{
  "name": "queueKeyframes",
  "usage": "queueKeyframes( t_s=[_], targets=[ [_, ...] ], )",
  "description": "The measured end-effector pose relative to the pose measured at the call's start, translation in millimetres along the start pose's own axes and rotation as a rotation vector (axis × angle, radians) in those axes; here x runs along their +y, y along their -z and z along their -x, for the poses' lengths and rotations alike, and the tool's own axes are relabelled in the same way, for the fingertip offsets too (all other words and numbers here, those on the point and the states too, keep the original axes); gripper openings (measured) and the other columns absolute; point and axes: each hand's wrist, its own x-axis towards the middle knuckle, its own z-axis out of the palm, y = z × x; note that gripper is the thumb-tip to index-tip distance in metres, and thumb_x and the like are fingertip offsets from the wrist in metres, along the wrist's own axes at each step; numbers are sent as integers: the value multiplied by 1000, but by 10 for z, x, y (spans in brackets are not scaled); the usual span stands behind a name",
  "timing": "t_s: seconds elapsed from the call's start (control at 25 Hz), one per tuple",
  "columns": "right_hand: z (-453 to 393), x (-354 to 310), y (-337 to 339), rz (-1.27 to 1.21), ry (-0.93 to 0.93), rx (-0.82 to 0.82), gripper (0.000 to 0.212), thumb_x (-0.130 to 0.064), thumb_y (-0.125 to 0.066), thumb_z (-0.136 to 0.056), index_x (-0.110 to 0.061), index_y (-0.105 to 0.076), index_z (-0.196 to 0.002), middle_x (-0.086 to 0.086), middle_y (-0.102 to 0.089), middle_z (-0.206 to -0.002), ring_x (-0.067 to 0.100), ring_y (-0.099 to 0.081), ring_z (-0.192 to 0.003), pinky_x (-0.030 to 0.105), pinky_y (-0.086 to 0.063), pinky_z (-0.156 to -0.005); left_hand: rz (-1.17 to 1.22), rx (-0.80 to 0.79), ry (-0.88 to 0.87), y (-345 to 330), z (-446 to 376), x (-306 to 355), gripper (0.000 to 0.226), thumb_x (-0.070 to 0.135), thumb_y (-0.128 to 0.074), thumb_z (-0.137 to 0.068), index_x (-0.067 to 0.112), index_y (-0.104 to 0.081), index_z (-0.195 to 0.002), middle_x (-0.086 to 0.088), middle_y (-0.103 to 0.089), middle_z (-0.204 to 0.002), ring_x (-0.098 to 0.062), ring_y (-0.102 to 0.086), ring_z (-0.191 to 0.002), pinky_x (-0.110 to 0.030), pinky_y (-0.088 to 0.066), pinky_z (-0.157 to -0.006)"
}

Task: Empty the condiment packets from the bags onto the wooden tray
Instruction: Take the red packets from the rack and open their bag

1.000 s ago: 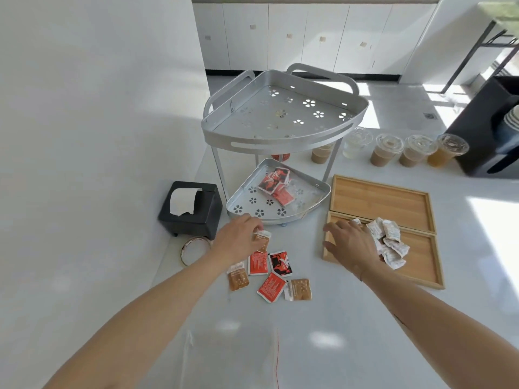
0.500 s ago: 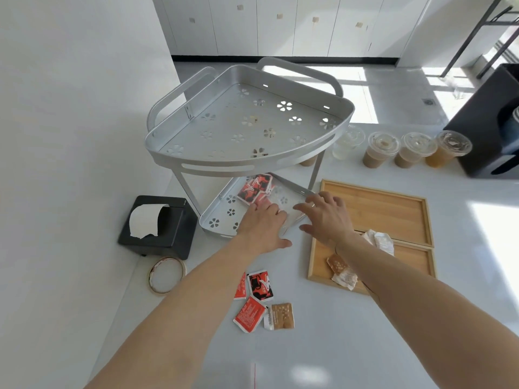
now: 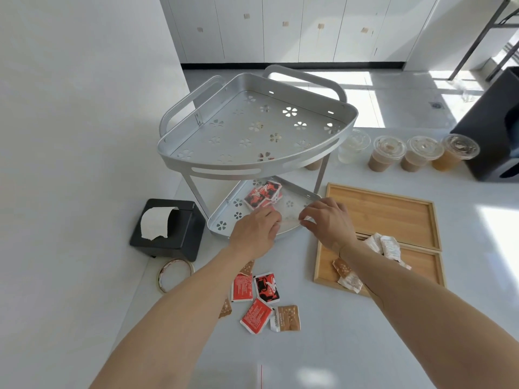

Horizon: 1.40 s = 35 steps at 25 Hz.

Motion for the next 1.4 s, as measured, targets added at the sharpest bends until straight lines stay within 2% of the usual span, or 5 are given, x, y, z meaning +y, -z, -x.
queueKeyframes(
  t_s=[0.36,0.56,0.84,1.12,1.4],
  targets=[
    [316,-186,442,-214,-61,145,13,-37,-62,-93,-28,-70,-98,-9,-75,-96,21,-58,-107,38,-40,-83,91,116,143,592,414,70,18,25,-43,-100,21,-56,-111,4,-59,-111,-19,-61,-93,-36,-51,-72],
    [546,-281,723,-334,-73,285,6,-38,-67,-88,-33,-71,-89,-16,-64,-79,16,-60,-92,29,-36,-64,174,190,193,762,553,226,11,24,-47,-99,21,-57,-103,5,-62,-104,-19,-62,-92,-37,-53,-78],
    [1000,-216,1029,-439,-97,380,4,-35,-71,-86,-32,-72,-86,-26,-56,-74,11,-56,-84,32,-45,-67,307,289,148,877,626,567,10,23,-55,-97,18,-62,-101,5,-66,-101,-14,-60,-88,-30,-51,-76],
    [1998,187,1139,-692,-234,299,13,-22,-75,-84,-33,-71,-78,-22,-71,-75,-2,-65,-75,15,-49,-71,565,118,73,635,894,1172,8,21,-69,-88,29,-68,-87,14,-69,-82,1,-62,-79,-8,-45,-72],
    [3139,464,917,-807,-330,184,20,-11,-73,-85,-29,-71,-77,-9,-71,-76,5,-64,-69,10,-48,-67,586,-52,50,99,1242,1782,23,22,-73,-83,39,-62,-73,25,-67,-72,5,-62,-68,-7,-44,-62]
  ],
)
